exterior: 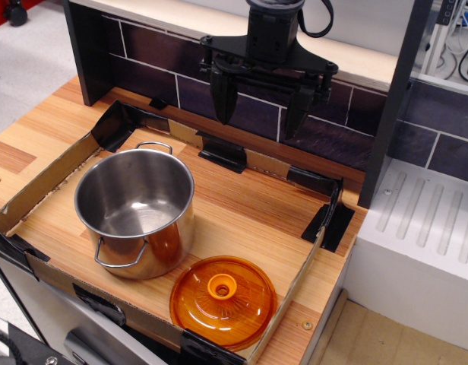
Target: Topple metal pot
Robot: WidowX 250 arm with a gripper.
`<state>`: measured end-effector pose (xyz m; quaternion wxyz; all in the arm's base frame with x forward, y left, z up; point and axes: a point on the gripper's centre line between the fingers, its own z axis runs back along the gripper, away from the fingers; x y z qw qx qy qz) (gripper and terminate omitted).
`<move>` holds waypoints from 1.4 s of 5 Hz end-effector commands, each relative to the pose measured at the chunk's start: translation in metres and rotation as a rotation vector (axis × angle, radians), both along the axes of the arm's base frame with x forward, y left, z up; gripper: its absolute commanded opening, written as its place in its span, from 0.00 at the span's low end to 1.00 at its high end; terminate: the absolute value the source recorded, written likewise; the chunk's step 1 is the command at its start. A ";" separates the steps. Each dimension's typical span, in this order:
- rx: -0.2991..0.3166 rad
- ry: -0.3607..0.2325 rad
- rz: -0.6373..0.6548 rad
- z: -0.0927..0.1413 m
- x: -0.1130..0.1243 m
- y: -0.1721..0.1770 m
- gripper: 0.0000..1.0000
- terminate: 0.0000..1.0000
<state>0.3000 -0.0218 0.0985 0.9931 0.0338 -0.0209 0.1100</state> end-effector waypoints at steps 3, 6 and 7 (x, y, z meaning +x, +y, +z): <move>0.105 0.037 -0.047 0.005 -0.024 0.002 1.00 0.00; 0.182 0.013 -0.172 -0.009 -0.071 0.014 1.00 0.00; 0.211 0.040 -0.162 -0.026 -0.075 0.015 1.00 0.00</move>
